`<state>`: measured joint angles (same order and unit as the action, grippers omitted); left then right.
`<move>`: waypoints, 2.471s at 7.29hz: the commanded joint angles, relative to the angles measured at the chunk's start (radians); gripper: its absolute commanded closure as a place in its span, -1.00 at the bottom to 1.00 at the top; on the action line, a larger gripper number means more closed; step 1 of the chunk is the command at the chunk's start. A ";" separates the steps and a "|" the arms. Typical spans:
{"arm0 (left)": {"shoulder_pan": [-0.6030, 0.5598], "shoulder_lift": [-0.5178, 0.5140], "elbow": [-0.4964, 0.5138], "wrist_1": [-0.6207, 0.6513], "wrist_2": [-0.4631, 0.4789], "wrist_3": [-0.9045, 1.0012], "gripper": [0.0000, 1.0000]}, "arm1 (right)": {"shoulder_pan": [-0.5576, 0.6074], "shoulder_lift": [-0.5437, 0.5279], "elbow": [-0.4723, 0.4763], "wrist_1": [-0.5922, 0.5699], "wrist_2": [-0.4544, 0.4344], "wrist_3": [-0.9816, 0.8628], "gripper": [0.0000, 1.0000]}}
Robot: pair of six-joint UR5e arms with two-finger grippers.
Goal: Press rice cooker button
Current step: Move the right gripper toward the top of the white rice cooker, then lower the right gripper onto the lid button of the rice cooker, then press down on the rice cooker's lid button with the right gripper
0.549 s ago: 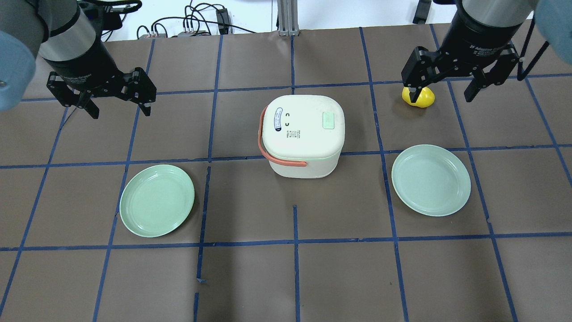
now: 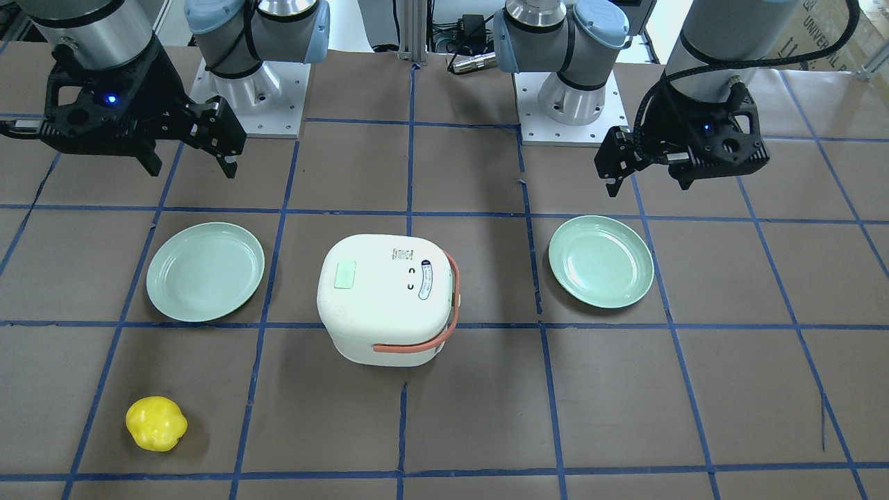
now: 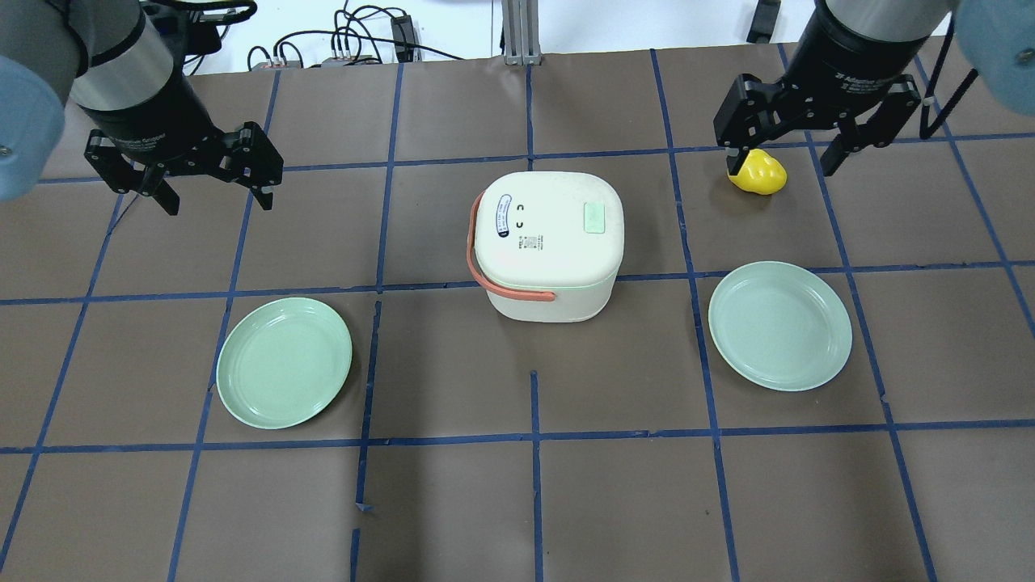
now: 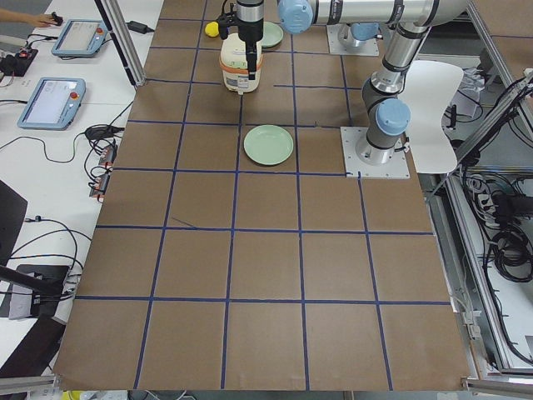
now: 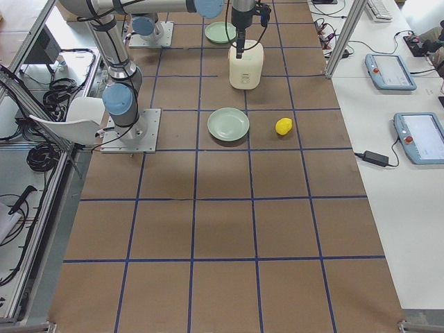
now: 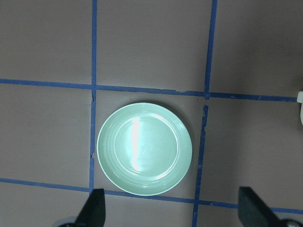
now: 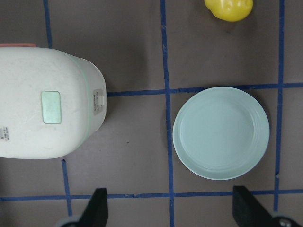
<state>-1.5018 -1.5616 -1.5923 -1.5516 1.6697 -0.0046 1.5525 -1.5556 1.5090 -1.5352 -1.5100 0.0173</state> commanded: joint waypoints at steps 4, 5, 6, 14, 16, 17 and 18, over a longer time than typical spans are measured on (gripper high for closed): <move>0.000 0.000 0.000 0.001 -0.001 0.000 -1.00 | 0.195 0.169 0.013 -0.189 0.057 0.254 0.43; 0.000 0.000 0.000 -0.001 -0.001 0.000 -1.00 | 0.199 0.196 0.011 -0.189 0.063 0.256 0.67; 0.000 0.000 0.000 0.001 0.001 0.000 -1.00 | 0.199 0.227 0.011 -0.216 0.079 0.256 0.72; 0.000 0.000 0.000 0.001 -0.001 0.000 -1.00 | 0.196 0.273 0.013 -0.267 0.100 0.256 0.83; 0.000 0.000 0.000 0.001 0.001 0.000 -1.00 | 0.196 0.284 0.013 -0.283 0.102 0.256 0.83; 0.000 0.000 0.000 0.001 0.001 0.000 -1.00 | 0.196 0.293 0.013 -0.286 0.102 0.254 0.83; 0.000 0.000 0.000 0.001 -0.001 0.000 -1.00 | 0.196 0.299 0.014 -0.298 0.102 0.256 0.83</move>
<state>-1.5018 -1.5616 -1.5923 -1.5509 1.6700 -0.0046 1.7489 -1.2654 1.5219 -1.8214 -1.4085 0.2724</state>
